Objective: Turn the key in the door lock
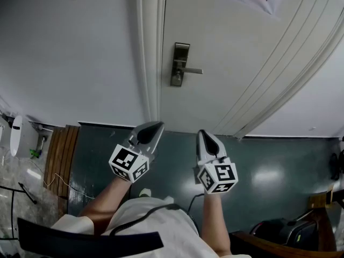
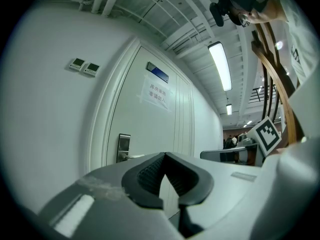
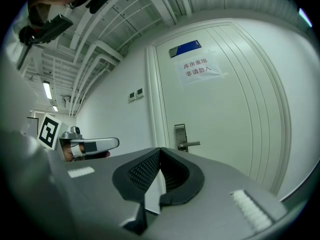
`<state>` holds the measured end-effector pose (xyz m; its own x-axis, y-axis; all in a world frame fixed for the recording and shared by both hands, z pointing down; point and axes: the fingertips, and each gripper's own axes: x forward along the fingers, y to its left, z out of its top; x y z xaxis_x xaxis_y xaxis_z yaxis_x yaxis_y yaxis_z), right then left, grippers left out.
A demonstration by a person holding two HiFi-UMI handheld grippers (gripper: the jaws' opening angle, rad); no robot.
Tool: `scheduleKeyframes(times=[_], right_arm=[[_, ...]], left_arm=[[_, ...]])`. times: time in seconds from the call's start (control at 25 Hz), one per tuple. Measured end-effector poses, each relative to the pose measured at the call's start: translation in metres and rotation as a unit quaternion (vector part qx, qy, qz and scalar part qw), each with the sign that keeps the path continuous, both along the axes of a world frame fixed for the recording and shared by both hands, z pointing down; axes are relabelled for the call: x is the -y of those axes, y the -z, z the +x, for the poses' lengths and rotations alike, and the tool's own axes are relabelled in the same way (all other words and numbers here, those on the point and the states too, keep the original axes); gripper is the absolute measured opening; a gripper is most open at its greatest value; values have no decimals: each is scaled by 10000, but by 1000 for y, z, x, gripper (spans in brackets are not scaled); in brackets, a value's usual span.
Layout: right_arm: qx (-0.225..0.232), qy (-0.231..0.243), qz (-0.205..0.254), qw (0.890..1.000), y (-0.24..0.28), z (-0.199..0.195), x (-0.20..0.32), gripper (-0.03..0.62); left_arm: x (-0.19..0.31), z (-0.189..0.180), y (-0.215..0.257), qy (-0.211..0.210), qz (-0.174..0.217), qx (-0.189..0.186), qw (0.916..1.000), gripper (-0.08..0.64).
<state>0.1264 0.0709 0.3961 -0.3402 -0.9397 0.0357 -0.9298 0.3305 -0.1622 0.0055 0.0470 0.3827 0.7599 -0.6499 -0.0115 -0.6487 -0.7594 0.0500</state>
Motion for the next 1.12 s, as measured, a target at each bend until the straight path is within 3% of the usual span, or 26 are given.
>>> scheduleKeyframes(times=[0.6, 1.12], right_arm=[[31, 289, -158, 9995, -23, 20, -1, 8], [-137, 244, -172, 9995, -22, 18, 86, 8]], left_arm=[[-11, 10, -26, 343, -219, 134, 9991, 6], [84, 16, -27, 202, -239, 44, 9995, 6]])
